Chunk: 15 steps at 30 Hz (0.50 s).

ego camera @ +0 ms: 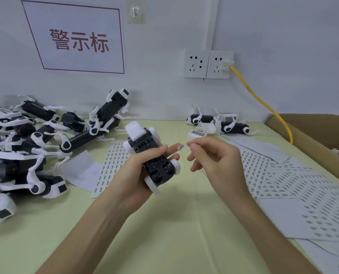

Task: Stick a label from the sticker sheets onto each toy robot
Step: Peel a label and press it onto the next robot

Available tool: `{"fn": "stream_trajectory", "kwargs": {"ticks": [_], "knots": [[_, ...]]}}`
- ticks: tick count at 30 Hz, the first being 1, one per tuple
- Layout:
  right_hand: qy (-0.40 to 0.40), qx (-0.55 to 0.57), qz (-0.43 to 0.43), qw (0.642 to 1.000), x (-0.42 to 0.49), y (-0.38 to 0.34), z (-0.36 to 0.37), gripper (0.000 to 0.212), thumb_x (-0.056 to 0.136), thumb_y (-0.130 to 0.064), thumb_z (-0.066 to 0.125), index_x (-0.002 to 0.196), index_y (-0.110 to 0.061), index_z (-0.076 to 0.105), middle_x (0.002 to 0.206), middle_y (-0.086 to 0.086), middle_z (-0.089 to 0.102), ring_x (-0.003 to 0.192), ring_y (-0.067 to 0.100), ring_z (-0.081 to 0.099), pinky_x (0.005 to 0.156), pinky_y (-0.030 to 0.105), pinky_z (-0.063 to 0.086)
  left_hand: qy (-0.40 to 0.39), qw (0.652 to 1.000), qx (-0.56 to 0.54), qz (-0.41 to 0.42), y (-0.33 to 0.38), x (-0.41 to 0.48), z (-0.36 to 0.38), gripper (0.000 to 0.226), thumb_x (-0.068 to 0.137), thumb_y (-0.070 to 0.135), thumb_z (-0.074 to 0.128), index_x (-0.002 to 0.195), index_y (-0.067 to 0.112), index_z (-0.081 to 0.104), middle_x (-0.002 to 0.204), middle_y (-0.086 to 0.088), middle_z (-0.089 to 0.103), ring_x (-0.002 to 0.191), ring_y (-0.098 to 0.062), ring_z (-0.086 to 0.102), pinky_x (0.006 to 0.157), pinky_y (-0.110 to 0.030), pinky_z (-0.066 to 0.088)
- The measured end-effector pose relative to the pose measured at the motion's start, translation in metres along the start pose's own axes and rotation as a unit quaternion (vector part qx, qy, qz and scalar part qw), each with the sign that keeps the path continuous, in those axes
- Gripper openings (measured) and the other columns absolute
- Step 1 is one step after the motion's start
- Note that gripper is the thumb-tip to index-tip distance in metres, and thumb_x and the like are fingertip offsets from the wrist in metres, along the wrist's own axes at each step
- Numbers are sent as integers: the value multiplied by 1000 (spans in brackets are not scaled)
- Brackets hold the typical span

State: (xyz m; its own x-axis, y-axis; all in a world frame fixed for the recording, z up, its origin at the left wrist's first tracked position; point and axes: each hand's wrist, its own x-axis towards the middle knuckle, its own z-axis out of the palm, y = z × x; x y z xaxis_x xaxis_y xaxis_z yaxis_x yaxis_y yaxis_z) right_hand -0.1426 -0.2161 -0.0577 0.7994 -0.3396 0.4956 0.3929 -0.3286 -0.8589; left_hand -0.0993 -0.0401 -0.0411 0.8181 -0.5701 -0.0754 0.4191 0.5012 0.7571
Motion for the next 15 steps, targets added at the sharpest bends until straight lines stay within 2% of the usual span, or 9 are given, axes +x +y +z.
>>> {"fn": "stream_trajectory", "kwargs": {"ticks": [5, 8, 11, 13, 15], "knots": [[-39, 86, 97, 991, -1, -3, 5, 7, 93, -11, 71, 88, -10, 76, 70, 2, 72, 55, 17, 64, 60, 24, 54, -6, 1000, 5, 10, 1, 1, -2, 22, 85, 8, 74, 100, 21, 65, 119, -10, 75, 96, -25, 70, 72, -27, 58], [-49, 103, 107, 988, -2, -5, 5, 5, 91, -12, 73, 89, -9, 76, 71, 0, 72, 56, 16, 64, 61, 23, 54, -6, 1000, 13, 19, -1, 0, -2, 11, 83, 13, 70, 88, 23, 72, 122, -11, 75, 97, -25, 72, 75, -28, 59], [-49, 113, 103, 987, -3, -6, 5, 5, 90, -12, 74, 89, -7, 75, 71, -1, 72, 56, 17, 62, 62, 24, 54, -1, 998, 58, 27, -3, 1, -1, 11, 82, 14, 75, 80, 23, 80, 129, -7, 72, 102, -22, 74, 77, -26, 60], [-33, 115, 100, 988, -2, -6, 5, 6, 89, -10, 75, 88, -4, 74, 71, 0, 71, 56, 18, 62, 61, 25, 54, 0, 997, 74, 28, -4, 1, -1, 13, 79, 12, 79, 80, 24, 82, 128, -3, 71, 100, -19, 75, 77, -24, 60], [-21, 109, 95, 989, -2, -6, 5, 5, 89, -9, 75, 87, -4, 74, 70, 3, 71, 55, 18, 62, 60, 25, 54, 0, 997, 75, 26, -5, 2, -2, 12, 79, 15, 76, 86, 24, 77, 125, -7, 75, 97, -19, 76, 75, -23, 59]]}}
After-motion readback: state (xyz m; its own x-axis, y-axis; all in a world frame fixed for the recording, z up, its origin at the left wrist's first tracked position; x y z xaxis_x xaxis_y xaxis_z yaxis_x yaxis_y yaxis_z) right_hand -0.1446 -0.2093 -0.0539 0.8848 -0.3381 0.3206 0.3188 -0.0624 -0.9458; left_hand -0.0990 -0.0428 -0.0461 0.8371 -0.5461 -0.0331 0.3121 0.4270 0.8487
